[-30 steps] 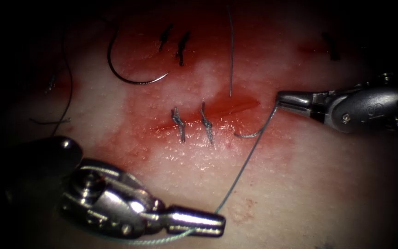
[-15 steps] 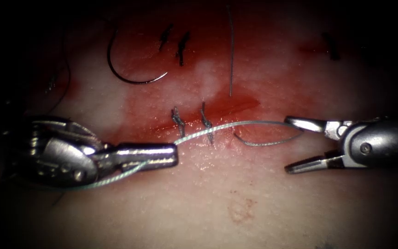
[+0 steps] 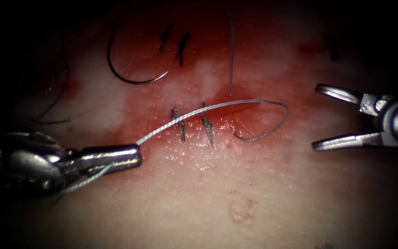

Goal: Wound Closure

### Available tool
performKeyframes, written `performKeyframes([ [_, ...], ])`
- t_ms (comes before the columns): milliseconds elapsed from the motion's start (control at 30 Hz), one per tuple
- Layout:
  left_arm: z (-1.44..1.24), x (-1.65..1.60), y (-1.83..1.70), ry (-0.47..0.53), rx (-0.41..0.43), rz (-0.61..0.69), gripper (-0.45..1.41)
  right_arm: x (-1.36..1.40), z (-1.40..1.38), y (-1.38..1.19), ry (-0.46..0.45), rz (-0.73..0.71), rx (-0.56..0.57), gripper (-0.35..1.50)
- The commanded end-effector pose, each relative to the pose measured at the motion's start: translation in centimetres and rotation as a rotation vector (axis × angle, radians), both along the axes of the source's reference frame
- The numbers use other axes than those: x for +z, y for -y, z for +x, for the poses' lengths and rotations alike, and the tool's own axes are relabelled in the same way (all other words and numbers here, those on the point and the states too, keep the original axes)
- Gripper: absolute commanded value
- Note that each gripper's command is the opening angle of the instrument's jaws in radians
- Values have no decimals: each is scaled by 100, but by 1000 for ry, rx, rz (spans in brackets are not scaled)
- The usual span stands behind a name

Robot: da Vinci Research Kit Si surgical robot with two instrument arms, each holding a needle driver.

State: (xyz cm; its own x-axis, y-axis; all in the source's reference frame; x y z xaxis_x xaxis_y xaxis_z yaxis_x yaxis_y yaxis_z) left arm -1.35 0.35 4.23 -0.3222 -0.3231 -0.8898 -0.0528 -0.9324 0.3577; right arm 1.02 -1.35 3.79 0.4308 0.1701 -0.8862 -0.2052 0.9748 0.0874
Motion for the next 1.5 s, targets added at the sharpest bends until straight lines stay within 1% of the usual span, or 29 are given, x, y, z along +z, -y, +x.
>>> performKeyframes([
  [33,-4,8,-2,33,25,0,-45,12,12,-13,6,2,10,129],
  [67,-4,8,-2,33,25,0,-45,12,12,-13,6,2,10,129],
  [133,-4,9,-2,69,50,-2,-45,18,17,-22,-2,5,7,114],
  [200,-5,11,-1,87,82,0,-45,29,23,-32,-18,22,6,88],
  [233,-4,12,1,86,128,3,-45,40,26,-40,-35,37,-1,24],
  [267,-4,12,2,79,143,0,-45,48,27,-44,-51,44,-17,-35],
  [300,-4,13,3,70,162,-7,-45,54,29,-47,-54,48,-19,-35],
  [367,-3,13,4,66,176,-17,-45,69,33,-52,-61,42,-21,-35],
  [400,-3,14,2,68,181,-28,-45,85,41,-52,-89,59,-40,-35],
  [433,-3,14,2,68,181,-28,-45,85,41,-52,-89,59,-40,-35],
  [533,-3,15,-2,74,191,-30,-45,105,52,-45,-129,77,-62,-35],
  [633,-6,20,-9,91,169,-37,-45,122,65,-33,-164,84,-84,-35],
  [667,-10,25,-14,55,127,-42,-45,130,75,-24,-185,93,-93,-35],
  [700,-10,25,-14,55,127,-42,-45,130,75,-24,-185,93,-93,-35],
  [767,-16,32,-20,-19,57,-54,-45,133,82,-19,-219,114,-88,-35],
  [800,-27,46,-25,-96,-21,-62,-45,134,88,-17,-351,147,-51,-35],
  [833,-27,46,-25,-96,-21,-62,-45,134,88,-17,-351,147,-51,-35],
  [900,-37,61,-28,-129,-51,-71,-45,134,92,-18,-417,160,-33,-35],
  [933,-41,67,-28,-142,-62,-76,-45,133,92,-18,-429,163,-26,-35],
  [967,-41,67,-28,-142,-62,-76,-45,133,92,-18,-429,163,-26,-35],
  [1100,-53,92,-31,-178,-99,-76,-45,133,93,-16,-467,165,-6,-35],
  [1133,-58,106,-33,-228,-112,-80,-45,132,93,-15,-467,170,1,-35],
  [1167,-58,106,-33,-228,-112,-80,-45,132,93,-15,-467,170,1,-35],
  [1300,-63,129,-32,-290,-99,-83,-45,130,93,-11,-502,184,24,-35],
  [1400,-70,142,-30,-297,-88,-75,-45,127,97,-7,-520,203,39,-35],
  [1433,-77,148,-27,-304,-76,-75,-45,125,100,-5,-527,208,43,-35],
  [1500,-80,150,-25,-307,-69,-73,-45,124,103,-5,-518,206,62,-35],
])
